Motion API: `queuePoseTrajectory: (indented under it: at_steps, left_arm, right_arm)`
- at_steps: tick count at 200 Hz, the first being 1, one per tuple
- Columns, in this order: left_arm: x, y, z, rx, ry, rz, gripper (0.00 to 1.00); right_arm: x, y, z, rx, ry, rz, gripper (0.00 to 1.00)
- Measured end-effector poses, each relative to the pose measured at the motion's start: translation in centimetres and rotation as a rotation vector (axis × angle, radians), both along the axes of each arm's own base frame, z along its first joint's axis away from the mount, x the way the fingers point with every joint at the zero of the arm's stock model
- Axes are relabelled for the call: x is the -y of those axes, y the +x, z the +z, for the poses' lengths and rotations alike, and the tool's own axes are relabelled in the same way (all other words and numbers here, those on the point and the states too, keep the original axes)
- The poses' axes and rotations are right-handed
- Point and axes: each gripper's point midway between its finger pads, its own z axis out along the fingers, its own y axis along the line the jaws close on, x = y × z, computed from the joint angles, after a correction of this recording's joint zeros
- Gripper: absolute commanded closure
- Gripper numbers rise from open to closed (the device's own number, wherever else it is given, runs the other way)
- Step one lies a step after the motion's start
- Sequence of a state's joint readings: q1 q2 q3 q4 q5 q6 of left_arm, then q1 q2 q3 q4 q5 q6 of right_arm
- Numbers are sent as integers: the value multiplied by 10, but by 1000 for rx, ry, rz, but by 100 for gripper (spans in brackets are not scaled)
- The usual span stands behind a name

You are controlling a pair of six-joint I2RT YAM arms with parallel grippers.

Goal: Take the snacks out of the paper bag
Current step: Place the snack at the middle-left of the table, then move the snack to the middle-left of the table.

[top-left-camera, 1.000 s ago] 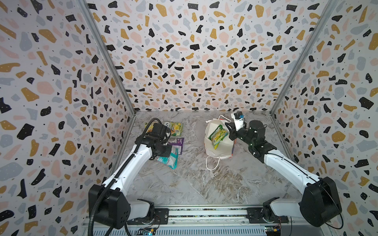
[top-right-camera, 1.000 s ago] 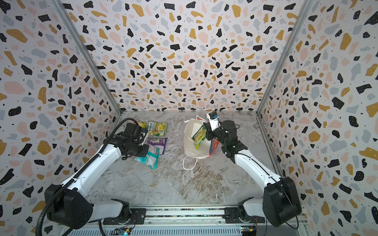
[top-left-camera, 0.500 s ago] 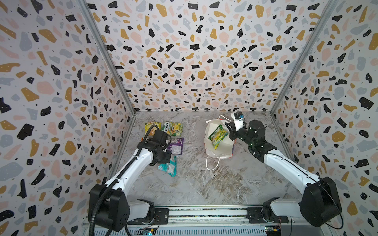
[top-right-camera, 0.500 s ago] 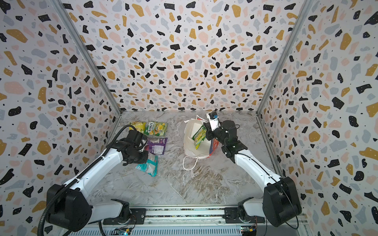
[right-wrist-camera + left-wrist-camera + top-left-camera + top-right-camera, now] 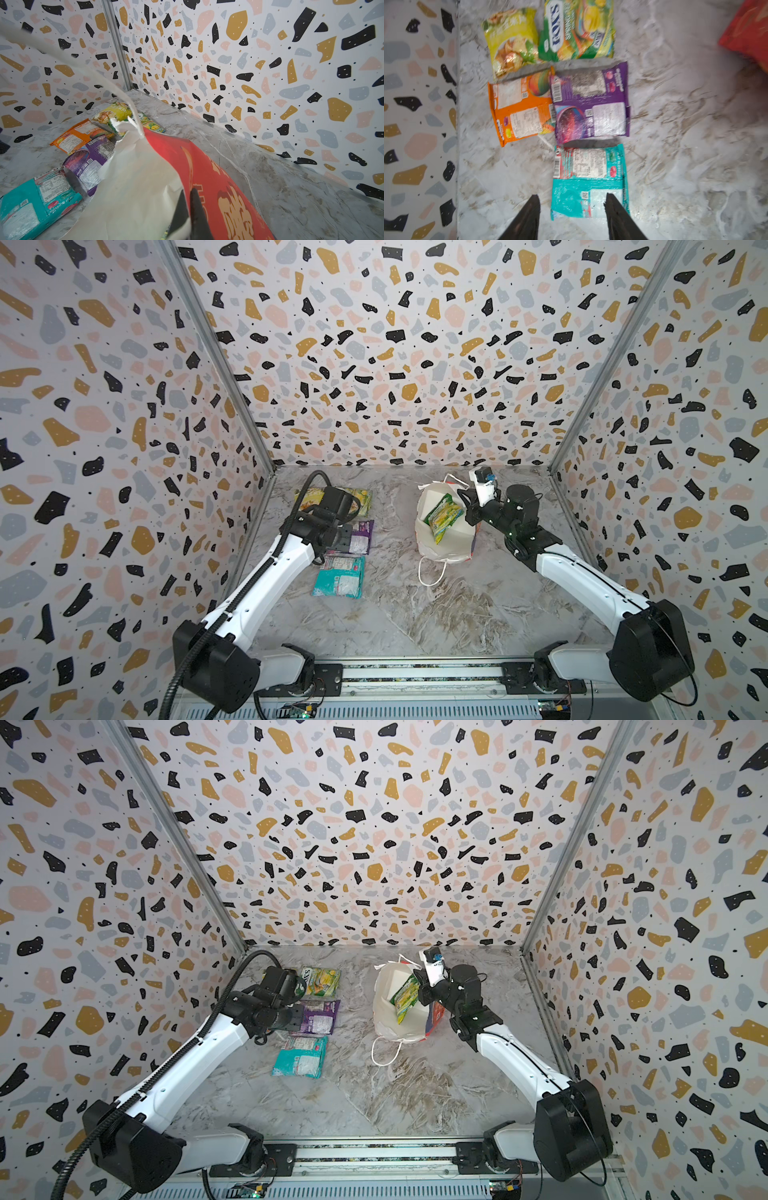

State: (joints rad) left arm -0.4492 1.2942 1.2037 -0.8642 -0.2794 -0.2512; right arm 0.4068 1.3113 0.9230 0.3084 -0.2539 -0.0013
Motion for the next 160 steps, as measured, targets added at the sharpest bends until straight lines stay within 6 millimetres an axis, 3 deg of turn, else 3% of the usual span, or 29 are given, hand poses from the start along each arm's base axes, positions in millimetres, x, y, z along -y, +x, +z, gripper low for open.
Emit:
queuePoseTrajectory:
  at_steps: [9,28,62,99,160]
  left_arm:
    - [17,-1,-6,7,-36,-35,58]
    - [47,-9,-38,-19,-125,-82,78]
    - [63,-31,-101,-124,-200,-78,98]
    - [75,-37,-136,-157,-244,-64,100]
    - [69,-37,-171,-170,-239,-2,100]
  right_arm:
    - [0,0,0,1,0,-1,100]
    - [0,0,0,0,-1,-3,100]
    - [1,0,0,0,-1,-4,100]
    - [1,0,0,0,-2,-5,100]
    - [1,1,0,0,-2,-8,100]
